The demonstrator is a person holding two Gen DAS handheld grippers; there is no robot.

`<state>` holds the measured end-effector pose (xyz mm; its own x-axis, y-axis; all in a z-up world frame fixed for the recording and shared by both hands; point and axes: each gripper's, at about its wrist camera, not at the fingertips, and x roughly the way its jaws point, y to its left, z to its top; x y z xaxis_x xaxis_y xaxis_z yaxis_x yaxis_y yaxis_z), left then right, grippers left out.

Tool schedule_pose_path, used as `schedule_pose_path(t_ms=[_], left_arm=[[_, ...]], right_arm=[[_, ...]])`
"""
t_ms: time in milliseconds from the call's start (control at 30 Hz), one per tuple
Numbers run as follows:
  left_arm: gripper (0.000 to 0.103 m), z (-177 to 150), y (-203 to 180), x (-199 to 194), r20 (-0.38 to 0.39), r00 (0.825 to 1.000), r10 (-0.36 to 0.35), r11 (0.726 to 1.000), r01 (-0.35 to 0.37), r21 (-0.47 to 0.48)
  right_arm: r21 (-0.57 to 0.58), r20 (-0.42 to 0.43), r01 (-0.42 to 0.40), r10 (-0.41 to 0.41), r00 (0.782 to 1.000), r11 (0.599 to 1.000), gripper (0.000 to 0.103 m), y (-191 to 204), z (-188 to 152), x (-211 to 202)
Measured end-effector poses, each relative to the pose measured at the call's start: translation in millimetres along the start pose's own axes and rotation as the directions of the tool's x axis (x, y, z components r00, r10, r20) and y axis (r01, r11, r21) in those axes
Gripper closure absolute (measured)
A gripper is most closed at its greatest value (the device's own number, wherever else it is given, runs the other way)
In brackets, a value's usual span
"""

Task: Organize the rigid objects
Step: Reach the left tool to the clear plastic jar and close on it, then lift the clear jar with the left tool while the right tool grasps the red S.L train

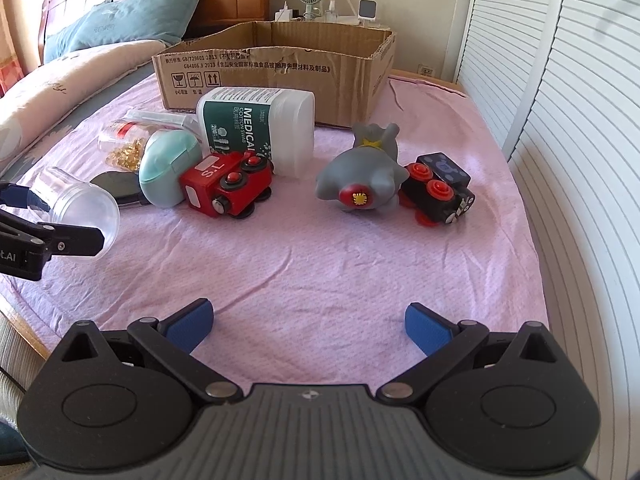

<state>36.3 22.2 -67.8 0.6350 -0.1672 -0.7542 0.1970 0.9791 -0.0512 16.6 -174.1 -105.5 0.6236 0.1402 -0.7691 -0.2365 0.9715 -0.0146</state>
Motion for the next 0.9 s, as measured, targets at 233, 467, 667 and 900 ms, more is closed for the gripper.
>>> schedule_pose_path(t_ms=[233, 467, 667, 900], left_arm=[[0.013, 1.6, 7.3, 3.4, 0.0, 1.0, -0.018, 1.0, 0.018, -0.009], [0.013, 5.9, 33.5, 4.8, 0.004, 1.0, 0.027, 0.999, -0.027, -0.046], [0.013, 9.0, 42.7, 5.3, 0.013, 1.0, 0.014, 0.997, -0.013, -0.078], [0.013, 12.4, 44.0, 6.3, 0.011, 1.0, 0.01, 0.996, -0.009, -0.093]], right_arm=[[-0.052, -0.021, -0.036, 0.035, 0.999, 0.998, 0.0, 13.9, 8.7, 2.0], [-0.158, 0.019, -0.091, 0.096, 0.995, 0.983, 0.0, 35.1, 31.6, -0.8], [-0.293, 0.052, -0.127, 0.149, 0.988, 0.947, 0.0, 50.6, 60.8, 10.8], [-0.39, 0.024, -0.189, 0.215, 0.976, 0.901, 0.0, 56.0, 81.5, 33.5]])
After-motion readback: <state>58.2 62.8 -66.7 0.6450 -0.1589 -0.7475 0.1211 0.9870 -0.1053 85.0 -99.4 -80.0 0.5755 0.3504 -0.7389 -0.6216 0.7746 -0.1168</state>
